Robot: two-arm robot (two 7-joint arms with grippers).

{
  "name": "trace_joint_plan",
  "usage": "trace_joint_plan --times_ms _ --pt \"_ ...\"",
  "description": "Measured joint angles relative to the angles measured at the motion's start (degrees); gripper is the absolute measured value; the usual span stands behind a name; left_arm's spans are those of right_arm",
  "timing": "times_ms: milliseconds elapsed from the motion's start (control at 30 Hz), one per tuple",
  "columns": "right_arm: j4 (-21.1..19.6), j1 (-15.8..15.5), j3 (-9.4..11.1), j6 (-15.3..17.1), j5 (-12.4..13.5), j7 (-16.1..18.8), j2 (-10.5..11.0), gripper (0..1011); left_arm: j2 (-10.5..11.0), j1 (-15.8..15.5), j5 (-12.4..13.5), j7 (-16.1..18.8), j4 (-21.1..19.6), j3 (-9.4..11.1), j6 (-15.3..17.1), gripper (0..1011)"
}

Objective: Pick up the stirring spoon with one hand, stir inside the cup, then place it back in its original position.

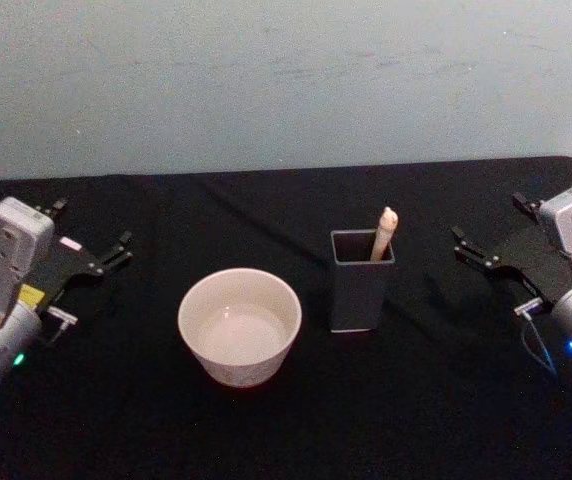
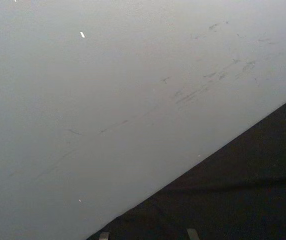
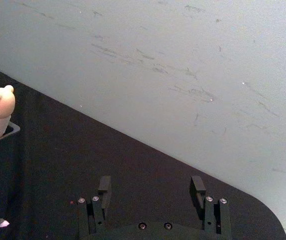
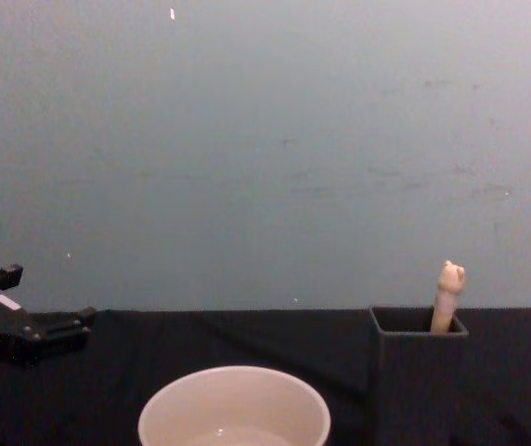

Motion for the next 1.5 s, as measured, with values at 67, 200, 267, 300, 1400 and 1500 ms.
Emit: trace_joint_plan --times_ms 67,200,267,300,1400,1500 --pt "0.0 0.0 0.0 0.0 0.0 0.0 0.0 1000 0.0 0.0 0.0 0.0 0.0 0.0 0.0 1001" --pt "0.0 0.0 0.0 0.0 0.0 0.0 0.0 1000 0.0 0.0 0.0 0.0 0.0 0.0 0.0 1001" --pt "0.0 0.0 0.0 0.0 0.0 0.0 0.0 1000 0.0 0.0 0.0 0.0 0.0 0.0 0.0 1001" --pt "0.0 0.0 0.0 0.0 0.0 0.0 0.0 1000 0.0 0.0 0.0 0.0 0.0 0.0 0.0 1001" --pt "0.0 0.0 0.0 0.0 0.0 0.0 0.0 1000 0.0 0.0 0.0 0.0 0.0 0.0 0.0 1001" --pt "0.0 0.0 0.0 0.0 0.0 0.0 0.0 1002 0.0 0.0 0.0 0.0 0.0 0.0 0.0 1001"
